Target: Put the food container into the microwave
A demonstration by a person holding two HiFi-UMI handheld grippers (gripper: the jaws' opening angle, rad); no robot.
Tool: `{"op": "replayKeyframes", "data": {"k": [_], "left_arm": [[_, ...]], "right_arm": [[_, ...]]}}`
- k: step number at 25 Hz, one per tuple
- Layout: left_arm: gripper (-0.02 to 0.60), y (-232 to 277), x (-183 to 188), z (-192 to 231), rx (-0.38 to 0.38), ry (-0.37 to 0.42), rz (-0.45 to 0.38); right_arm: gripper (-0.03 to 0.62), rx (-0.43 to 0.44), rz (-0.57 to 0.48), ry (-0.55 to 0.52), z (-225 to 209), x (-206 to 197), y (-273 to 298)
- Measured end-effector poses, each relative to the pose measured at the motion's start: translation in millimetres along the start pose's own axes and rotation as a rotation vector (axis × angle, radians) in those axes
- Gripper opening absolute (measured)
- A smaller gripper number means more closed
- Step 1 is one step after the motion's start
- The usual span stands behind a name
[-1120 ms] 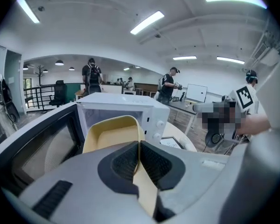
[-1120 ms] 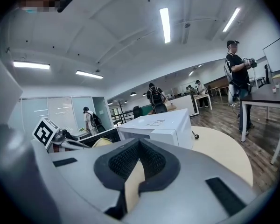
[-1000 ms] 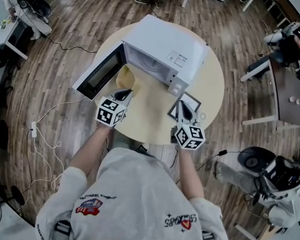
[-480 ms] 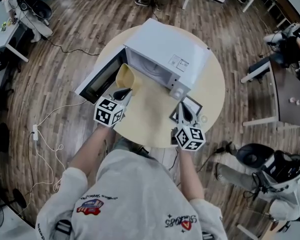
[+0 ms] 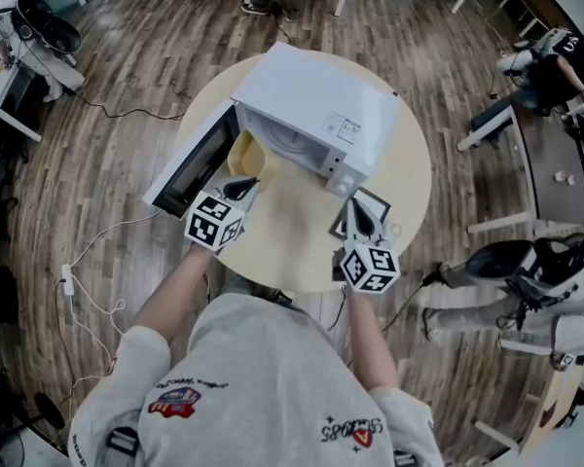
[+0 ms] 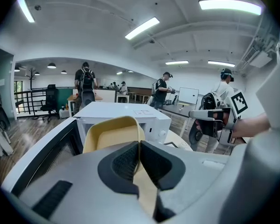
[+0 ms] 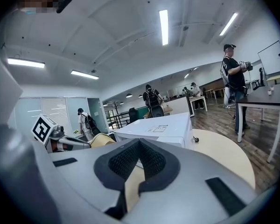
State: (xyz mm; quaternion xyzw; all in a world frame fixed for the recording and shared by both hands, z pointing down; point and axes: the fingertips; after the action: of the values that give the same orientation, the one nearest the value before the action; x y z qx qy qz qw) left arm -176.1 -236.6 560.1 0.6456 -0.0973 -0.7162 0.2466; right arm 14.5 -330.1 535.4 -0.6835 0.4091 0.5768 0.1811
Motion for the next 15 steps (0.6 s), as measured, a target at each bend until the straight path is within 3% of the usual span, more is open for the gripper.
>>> {"op": "replayKeyframes", "data": {"k": [10, 15], "left_arm": [[0.015, 24.3, -6.8, 9.9, -0.136, 0.078, 0.072], [0.015, 36.4, -11.4, 8.7, -0.209, 0.156, 0.127]], "right_arm": [[-0.008, -0.104, -0.023, 0.023, 2.5, -2.2, 3.3], [-0.008, -0.166, -0.036, 0.033, -0.3, 2.0, -1.8]]}}
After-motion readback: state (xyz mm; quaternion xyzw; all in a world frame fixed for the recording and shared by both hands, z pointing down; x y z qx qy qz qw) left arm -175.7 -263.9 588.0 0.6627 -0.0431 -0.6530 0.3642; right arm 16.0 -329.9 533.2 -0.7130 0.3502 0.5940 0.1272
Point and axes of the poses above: the fingertips, and each gripper's own axes: y forward along the fingers, z to its left, x out of its top, and after that the axes turned 3 degrees about -x, right-handed
